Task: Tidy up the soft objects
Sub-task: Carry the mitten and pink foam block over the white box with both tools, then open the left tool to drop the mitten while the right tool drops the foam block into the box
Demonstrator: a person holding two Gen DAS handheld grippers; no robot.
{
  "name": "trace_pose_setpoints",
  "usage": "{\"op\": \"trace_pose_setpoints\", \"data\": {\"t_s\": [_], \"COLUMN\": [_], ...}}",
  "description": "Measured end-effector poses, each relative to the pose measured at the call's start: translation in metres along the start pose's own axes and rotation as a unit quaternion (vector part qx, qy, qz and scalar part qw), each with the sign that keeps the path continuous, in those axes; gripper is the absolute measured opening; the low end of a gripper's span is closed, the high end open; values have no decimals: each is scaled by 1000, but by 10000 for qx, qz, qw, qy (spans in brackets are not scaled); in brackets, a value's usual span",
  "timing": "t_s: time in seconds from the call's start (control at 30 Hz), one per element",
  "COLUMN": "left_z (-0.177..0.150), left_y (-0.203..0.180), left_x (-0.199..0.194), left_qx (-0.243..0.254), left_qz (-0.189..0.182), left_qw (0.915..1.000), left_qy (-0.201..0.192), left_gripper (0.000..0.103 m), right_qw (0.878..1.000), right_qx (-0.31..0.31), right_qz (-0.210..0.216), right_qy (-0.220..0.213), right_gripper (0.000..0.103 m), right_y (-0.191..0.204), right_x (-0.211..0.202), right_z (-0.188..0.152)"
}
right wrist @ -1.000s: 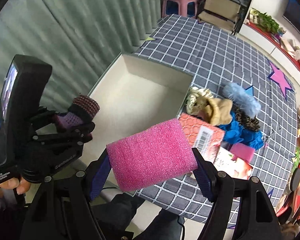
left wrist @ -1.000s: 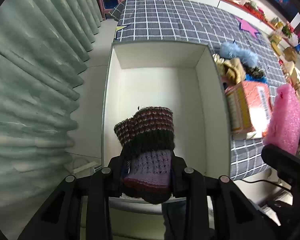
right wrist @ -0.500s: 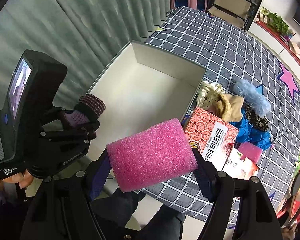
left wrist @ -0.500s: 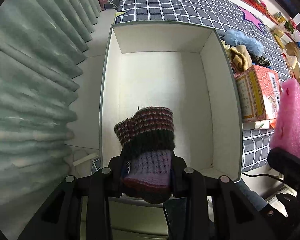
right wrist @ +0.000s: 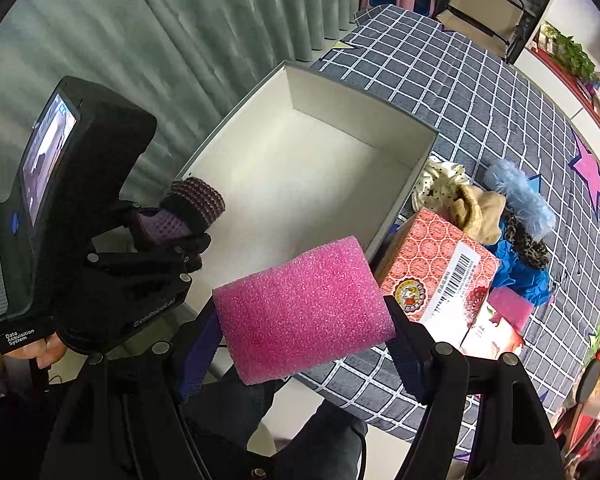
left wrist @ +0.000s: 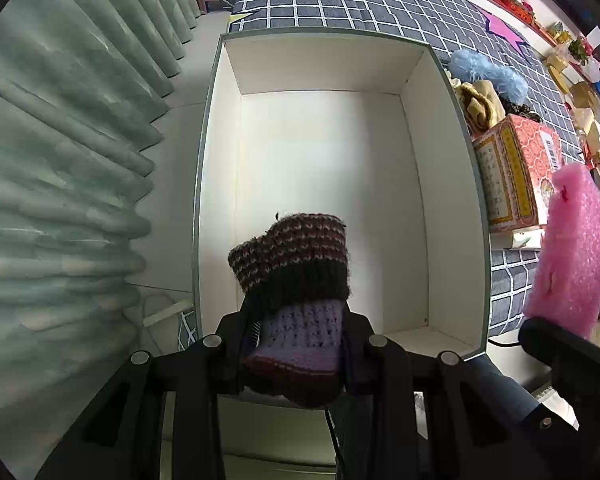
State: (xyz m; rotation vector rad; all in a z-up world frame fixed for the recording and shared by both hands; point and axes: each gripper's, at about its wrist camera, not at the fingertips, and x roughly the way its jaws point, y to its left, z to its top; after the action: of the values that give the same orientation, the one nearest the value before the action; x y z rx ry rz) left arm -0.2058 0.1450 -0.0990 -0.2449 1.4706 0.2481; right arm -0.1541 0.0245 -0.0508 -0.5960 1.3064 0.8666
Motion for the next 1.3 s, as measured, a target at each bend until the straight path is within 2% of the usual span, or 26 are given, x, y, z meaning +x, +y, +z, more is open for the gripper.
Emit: {"op": "trace_pose_setpoints", "data": {"t_s": [1.07, 1.2, 1.27, 1.3], "left_z": [-3, -4, -5, -6], "left_y": [-5, -2, -3, -3], "left_x": [13, 18, 21, 21], "left_qx": [49, 34, 85, 94], "left_qz": [2, -3, -5, -17], "left_qw": [9999, 9999, 9999, 9999], "left_qy": [119, 111, 93, 59], "left_gripper": [37, 41, 48, 56], "right_qw": [9995, 9991, 9988, 9986], "right_qx": [-314, -402, -455, -490], "right_qz": [12, 97, 137, 124], "right_qy": [13, -60, -131, -169], "right_gripper": [77, 77, 80, 81], "right_y": [11, 13, 15, 16], "right_x": [9, 10, 10, 9], "right_z": [-3, -2, -1, -1]}}
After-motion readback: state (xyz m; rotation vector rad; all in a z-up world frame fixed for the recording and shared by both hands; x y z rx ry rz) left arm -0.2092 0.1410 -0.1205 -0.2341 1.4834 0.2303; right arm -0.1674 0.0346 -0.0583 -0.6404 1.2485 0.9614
